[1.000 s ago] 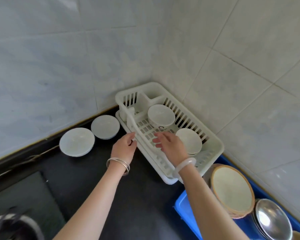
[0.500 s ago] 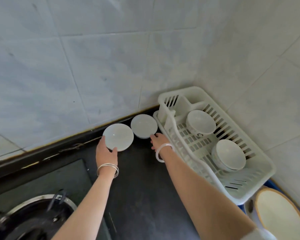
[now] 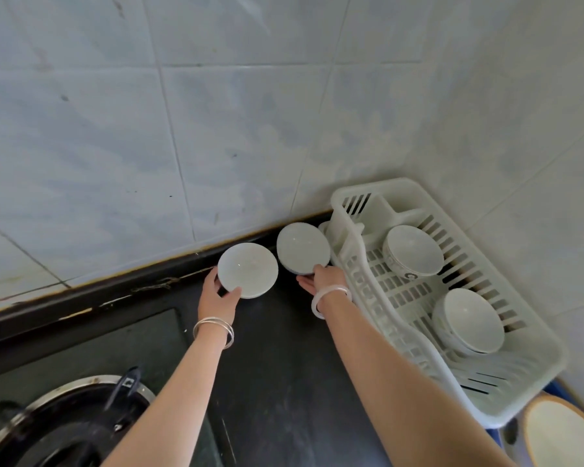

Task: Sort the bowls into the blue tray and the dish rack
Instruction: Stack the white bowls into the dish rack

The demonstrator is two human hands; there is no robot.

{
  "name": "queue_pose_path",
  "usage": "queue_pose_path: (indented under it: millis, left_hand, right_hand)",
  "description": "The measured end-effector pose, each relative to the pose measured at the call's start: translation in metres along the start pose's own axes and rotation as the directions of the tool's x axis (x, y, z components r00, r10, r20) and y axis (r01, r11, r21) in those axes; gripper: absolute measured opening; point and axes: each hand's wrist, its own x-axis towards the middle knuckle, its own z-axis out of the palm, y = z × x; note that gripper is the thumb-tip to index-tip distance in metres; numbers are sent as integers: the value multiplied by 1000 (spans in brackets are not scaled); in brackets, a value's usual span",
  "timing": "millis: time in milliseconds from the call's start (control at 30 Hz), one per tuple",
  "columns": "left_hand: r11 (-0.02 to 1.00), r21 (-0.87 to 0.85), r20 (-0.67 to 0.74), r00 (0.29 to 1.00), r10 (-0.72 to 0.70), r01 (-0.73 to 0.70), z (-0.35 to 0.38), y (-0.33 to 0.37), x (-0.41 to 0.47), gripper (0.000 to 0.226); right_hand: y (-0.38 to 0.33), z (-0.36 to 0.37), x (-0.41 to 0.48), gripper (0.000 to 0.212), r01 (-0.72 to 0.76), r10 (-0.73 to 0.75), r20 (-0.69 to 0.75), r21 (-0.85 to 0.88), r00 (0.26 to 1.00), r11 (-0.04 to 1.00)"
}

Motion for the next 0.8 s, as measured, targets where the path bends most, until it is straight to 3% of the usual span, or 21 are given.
queue_pose_path:
  millis: [133, 267, 367, 533, 800]
  left_hand:
    - [991, -115, 20, 998, -62, 63, -1, 1, 3, 53]
    - [929, -310, 86, 979, -184, 202, -3, 8, 5, 41]
    - [888, -387, 89, 969, -232, 249, -7, 11, 6, 43]
    - [885, -391, 80, 967, -240, 252, -8, 12, 8, 43]
    - [926, -319, 79, 979, -187, 202, -7, 9, 8, 39]
  right_hand:
    - [-10, 3, -20, 25, 134, -123, 97, -114, 988, 984]
    - [-8, 14, -36, 10, 213, -184, 139, -237, 973, 948]
    - [-5, 25, -38, 21, 234, -208, 112, -357, 972, 904]
    - [2, 36, -41, 23, 260, -249, 101, -575, 963, 776]
    - [9, 39, -40, 19, 226, -229, 93, -706, 969, 671]
